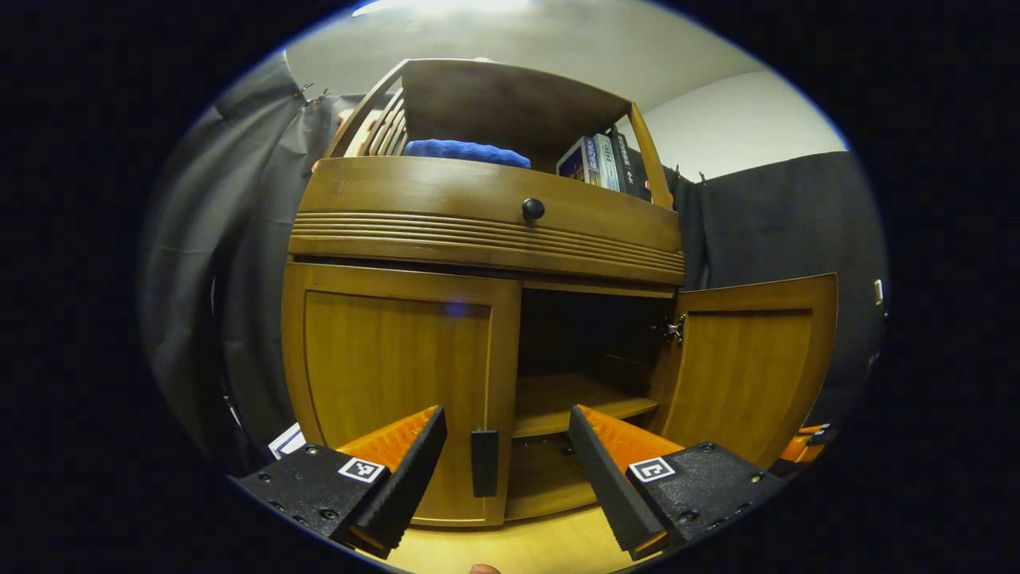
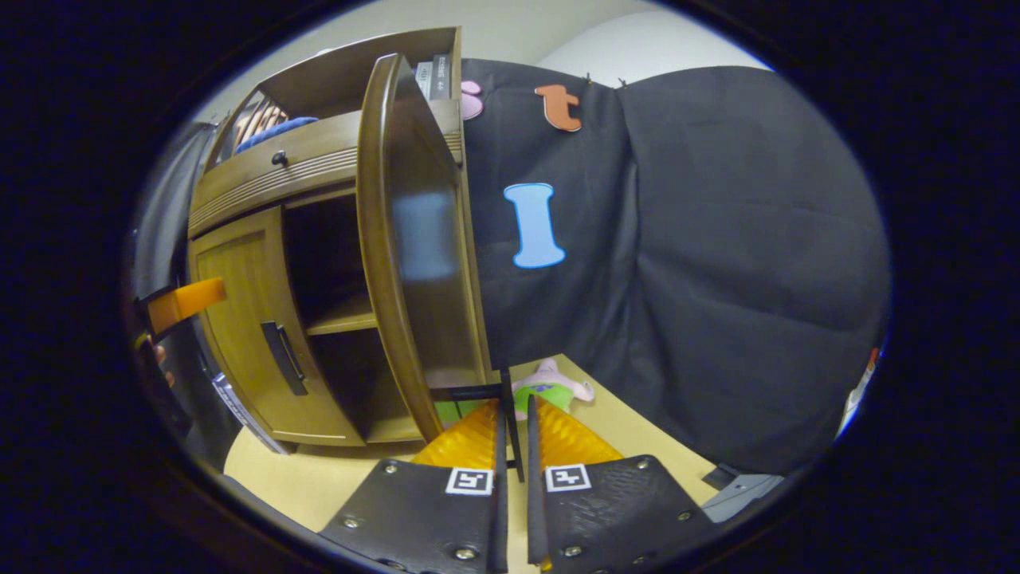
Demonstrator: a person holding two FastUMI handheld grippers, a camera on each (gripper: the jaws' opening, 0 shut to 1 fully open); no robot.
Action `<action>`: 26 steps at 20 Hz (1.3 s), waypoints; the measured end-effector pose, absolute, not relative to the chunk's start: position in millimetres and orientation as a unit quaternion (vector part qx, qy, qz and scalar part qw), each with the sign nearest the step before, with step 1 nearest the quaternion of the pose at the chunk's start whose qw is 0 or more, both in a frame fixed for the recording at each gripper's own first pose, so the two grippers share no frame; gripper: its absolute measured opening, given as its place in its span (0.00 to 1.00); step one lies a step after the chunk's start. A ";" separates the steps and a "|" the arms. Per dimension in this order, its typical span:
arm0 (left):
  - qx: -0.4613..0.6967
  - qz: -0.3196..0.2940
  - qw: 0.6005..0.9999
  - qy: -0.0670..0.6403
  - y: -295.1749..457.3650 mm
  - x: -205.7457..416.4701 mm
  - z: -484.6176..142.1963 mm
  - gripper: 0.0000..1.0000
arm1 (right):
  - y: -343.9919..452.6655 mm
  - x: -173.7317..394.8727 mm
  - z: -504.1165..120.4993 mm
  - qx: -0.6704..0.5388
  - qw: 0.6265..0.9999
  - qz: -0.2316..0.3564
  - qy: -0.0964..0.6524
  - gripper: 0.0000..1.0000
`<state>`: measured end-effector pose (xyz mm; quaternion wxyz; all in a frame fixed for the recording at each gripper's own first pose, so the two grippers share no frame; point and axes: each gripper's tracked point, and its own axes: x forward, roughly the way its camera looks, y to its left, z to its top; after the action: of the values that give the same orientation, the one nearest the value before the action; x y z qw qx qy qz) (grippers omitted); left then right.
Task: Open the right door of the double-door shoe cabinet with the right hand, and open the left door with the left hand.
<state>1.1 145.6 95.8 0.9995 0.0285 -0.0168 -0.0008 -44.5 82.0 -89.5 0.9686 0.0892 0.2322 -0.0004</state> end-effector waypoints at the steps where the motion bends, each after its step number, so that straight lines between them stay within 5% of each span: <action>1: 0.027 0.000 1.000 -0.017 139.6 2.3 96.0 0.95 | 77.8 -43.5 -89.5 0.099 0.967 0.008 0.236 0.10; 15: 0.027 0.015 0.999 -0.013 85.3 11.7 86.8 0.95 | 11.2 -35.5 -87.8 0.108 0.967 0.013 0.229 0.10; 26: 0.045 0.047 0.997 0.043 125.0 49.6 34.6 0.96 | -5.6 -66.2 -22.1 0.068 0.982 -0.035 0.174 0.10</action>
<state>49.6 125.0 34.6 0.9969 0.0450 0.0430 0.0471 -66.2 -5.6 -22.1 0.9818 0.0677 0.1738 -0.0349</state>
